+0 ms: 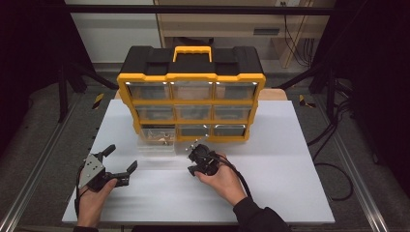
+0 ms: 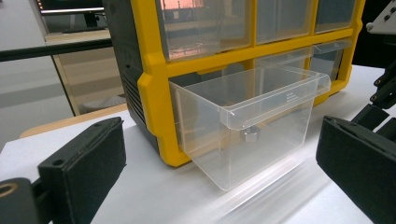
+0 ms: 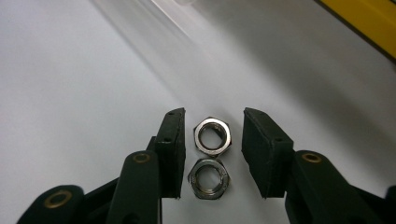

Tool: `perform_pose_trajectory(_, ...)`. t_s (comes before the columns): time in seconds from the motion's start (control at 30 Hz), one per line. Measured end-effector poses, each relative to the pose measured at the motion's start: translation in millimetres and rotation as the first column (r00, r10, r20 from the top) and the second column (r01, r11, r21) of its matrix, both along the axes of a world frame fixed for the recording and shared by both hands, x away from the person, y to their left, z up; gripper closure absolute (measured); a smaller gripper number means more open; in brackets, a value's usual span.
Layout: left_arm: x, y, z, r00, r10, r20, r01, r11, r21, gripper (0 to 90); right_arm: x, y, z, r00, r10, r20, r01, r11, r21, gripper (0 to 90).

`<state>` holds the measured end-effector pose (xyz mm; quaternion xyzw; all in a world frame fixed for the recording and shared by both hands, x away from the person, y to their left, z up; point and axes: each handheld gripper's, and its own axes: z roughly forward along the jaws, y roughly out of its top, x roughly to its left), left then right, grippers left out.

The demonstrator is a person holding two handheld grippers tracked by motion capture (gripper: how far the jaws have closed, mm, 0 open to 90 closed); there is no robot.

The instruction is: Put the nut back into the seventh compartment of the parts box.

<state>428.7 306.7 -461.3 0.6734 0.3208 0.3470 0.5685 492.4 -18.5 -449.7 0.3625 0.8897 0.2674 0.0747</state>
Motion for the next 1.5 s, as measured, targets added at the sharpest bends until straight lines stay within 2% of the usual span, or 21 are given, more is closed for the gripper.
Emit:
perform_pose_trajectory(0.1,0.0,-0.1,0.0,1.0000,-0.001,0.000,0.001,1.0000,0.001,1.2,1.2,-0.6,-1.2,0.9998,0.019,-0.011,-0.019,1.000,-0.013,62.1)
perform_pose_trajectory(0.2,0.0,-0.4,-0.1,1.0000,-0.002,-0.001,0.002,1.0000,0.002,1.2,1.5,1.0,-3.3,0.9996,0.005,-0.027,-0.005,1.000,-0.004,64.6)
perform_pose_trajectory(0.23,0.1,-0.5,-0.1,1.0000,-0.003,-0.001,0.003,1.0000,0.003,1.2,2.5,0.2,-4.4,0.9997,0.017,-0.018,-0.018,1.000,-0.019,65.4)
perform_pose_trajectory(0.3,0.2,-0.8,-0.3,1.0000,-0.004,-0.002,0.004,1.0000,0.005,1.2,2.3,1.6,-5.2,0.9997,0.009,-0.023,-0.009,1.000,-0.013,67.3)
perform_pose_trajectory(0.5,0.4,-1.0,-0.4,1.0000,-0.003,-0.002,0.003,0.9999,0.009,1.2,3.0,2.8,-7.6,0.9997,0.016,-0.017,-0.016,0.999,-0.036,69.8)
perform_pose_trajectory(0.6,0.5,-0.6,-0.4,1.0000,-0.001,-0.003,0.001,1.0000,0.008,1.2,3.7,1.9,-7.4,0.9995,0.028,-0.016,-0.029,0.999,-0.034,70.1)
perform_pose_trajectory(0.7,0.5,-0.7,-0.4,1.0000,-0.002,-0.003,0.002,1.0000,0.009,1.2,3.5,1.8,-7.4,0.9998,0.016,-0.013,-0.016,0.999,-0.029,70.1)
perform_pose_trajectory(0.77,0.5,-0.8,-0.3,1.0000,-0.002,-0.002,0.002,1.0000,0.008,1.2,3.2,0.7,-6.9,0.9998,0.021,0.000,-0.021,1.000,-0.018,70.1)
perform_pose_trajectory(0.8,0.5,-0.7,-0.3,1.0000,-0.002,-0.002,0.002,1.0000,0.008,1.2,2.2,1.7,-5.9,1.0000,-0.009,0.003,0.009,1.000,-0.004,70.2)
perform_pose_trajectory(0.87,0.6,-0.5,-0.3,1.0000,0.001,-0.003,-0.001,1.0000,0.007,1.3,2.0,-0.9,-2.7,0.9998,0.010,0.019,-0.010,1.000,0.018,70.2)
perform_pose_trajectory(0.93,0.4,-0.3,-0.3,1.0000,0.002,-0.003,-0.002,1.0000,0.007,1.3,1.5,-1.7,-0.2,0.9990,-0.009,0.043,0.007,1.000,0.030,70.1)
perform_pose_trajectory(1.07,0.4,-0.2,0.1,0.9999,0.016,-0.004,-0.016,0.9999,0.000,1.1,-0.8,-4.1,6.6,0.9963,-0.007,0.086,0.001,0.997,0.075,70.1)
perform_pose_trajectory(1.13,0.2,0.3,0.1,0.9998,0.017,-0.004,-0.017,0.9998,-0.001,1.1,-1.8,-5.1,8.9,0.9940,-0.014,0.108,0.005,0.997,0.082,70.1)
perform_pose_trajectory(1.23,0.1,0.1,0.2,0.9998,0.019,-0.002,-0.019,0.9998,0.000,1.2,-4.5,-6.3,13.2,0.9931,-0.032,0.112,0.019,0.993,0.120,70.2)
perform_pose_trajectory(1.3,0.1,-0.3,0.1,0.9998,0.019,-0.003,-0.019,0.9998,0.003,1.2,-5.5,-8.0,15.6,0.9917,-0.026,0.126,0.009,0.991,0.133,70.2)
perform_pose_trajectory(1.33,0.1,-0.4,0.0,0.9998,0.020,-0.003,-0.020,0.9998,0.004,1.2,-4.8,-9.6,16.0,0.9898,-0.014,0.141,-0.005,0.991,0.133,70.1)
perform_pose_trajectory(1.5,-1.2,0.3,0.0,0.9994,0.036,0.001,-0.036,0.9994,-0.002,1.2,-5.2,-11.6,19.1,0.9891,-0.024,0.145,0.001,0.988,0.156,70.1)
